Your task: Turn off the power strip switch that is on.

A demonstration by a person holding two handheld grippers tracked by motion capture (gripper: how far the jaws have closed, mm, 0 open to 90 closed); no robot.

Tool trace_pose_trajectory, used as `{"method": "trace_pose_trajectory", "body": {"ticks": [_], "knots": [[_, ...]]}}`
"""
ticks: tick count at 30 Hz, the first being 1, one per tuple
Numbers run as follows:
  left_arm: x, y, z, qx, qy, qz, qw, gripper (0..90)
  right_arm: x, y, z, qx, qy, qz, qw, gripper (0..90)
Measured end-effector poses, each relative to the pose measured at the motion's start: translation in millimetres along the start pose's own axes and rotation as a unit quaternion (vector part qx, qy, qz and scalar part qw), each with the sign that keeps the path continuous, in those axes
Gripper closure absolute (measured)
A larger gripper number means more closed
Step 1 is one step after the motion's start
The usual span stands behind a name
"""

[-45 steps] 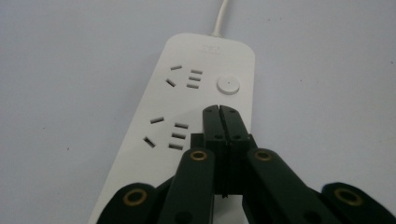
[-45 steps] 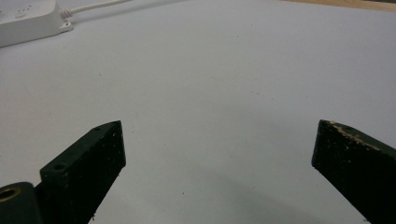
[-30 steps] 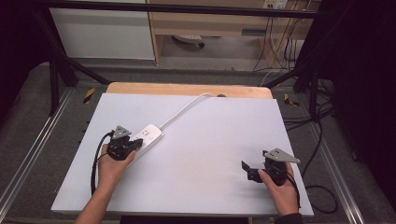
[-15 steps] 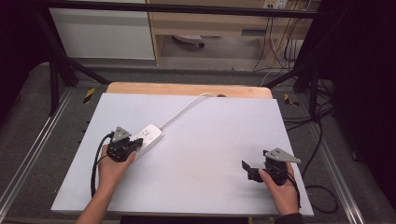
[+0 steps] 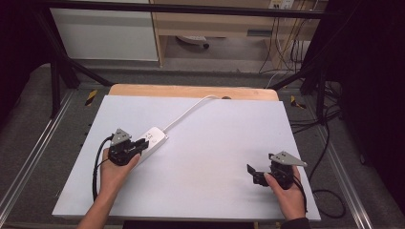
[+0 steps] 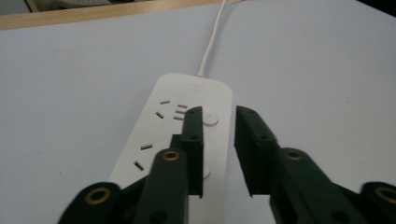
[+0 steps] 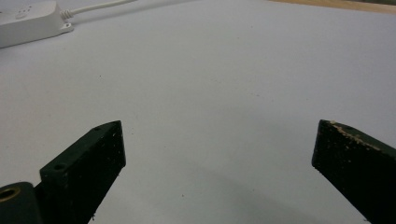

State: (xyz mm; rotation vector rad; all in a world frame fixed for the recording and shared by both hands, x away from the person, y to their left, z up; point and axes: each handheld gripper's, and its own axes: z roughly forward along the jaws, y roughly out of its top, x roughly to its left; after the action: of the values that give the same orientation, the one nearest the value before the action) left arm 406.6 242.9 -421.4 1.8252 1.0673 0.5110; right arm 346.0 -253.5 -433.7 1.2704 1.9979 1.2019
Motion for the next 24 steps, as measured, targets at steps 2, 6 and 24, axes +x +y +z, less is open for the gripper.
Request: {"method": "trace_pose_trajectory", "body": {"ticks": [2,6,24], "knots": [[-0.2,1.2,-1.7,-0.009,-0.003,0.0,1.0,64.3,0.0,0.0,-0.3,0.0,0.0,0.001,1.0,3.5],[-0.3,2.9,-3.9,-0.026,-0.008,-0.008,0.9996,50.3,-0.4,-0.1,-0.1,-0.001,-0.001,-0.001,1.0,3.5],[-15.7,9.1,-20.8,-0.032,-0.037,0.004,0.9988,6.6,-0.3,0.6,-0.4,0.0,-0.005,-0.006,1.0,3.5]]}}
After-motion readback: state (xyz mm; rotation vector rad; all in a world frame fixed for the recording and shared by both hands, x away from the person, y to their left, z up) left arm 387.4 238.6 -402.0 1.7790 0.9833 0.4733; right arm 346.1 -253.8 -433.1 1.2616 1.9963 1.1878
